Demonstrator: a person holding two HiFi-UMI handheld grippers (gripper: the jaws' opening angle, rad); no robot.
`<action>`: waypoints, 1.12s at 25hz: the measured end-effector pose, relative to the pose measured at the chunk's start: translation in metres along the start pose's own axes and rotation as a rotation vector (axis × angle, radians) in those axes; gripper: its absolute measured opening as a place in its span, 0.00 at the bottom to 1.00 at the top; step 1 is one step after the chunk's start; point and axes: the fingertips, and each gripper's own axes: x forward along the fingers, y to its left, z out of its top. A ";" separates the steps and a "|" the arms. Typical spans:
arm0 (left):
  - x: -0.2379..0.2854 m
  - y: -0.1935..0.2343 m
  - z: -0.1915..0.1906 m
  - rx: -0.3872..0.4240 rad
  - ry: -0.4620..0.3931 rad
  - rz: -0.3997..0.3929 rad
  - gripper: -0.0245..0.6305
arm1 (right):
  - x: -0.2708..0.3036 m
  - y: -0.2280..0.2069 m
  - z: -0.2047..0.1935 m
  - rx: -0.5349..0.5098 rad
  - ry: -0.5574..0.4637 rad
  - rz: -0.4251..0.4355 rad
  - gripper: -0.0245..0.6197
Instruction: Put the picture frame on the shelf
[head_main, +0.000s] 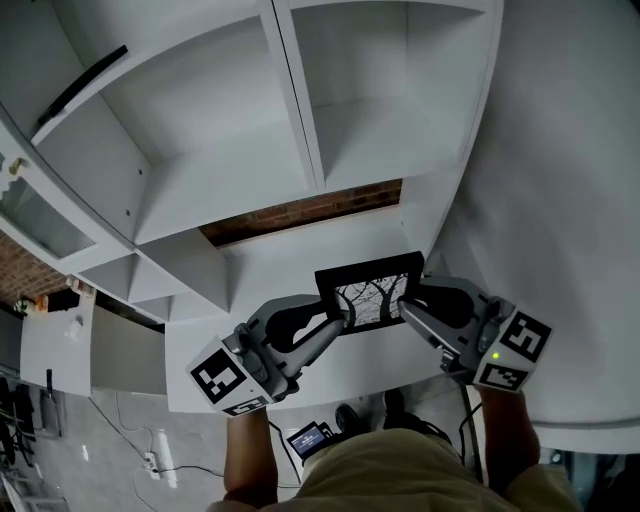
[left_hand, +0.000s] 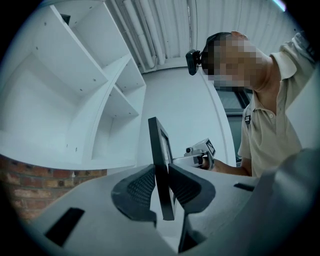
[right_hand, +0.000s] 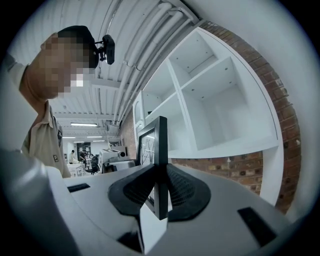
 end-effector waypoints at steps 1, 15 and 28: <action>0.000 -0.002 0.002 0.007 -0.006 0.011 0.16 | -0.001 0.001 0.001 -0.004 -0.005 0.010 0.15; 0.016 0.029 0.019 0.042 -0.024 0.193 0.16 | 0.003 -0.065 0.047 -0.038 -0.064 0.083 0.15; 0.006 0.054 0.010 0.029 -0.014 0.285 0.10 | 0.033 -0.125 0.089 -0.125 -0.099 -0.002 0.15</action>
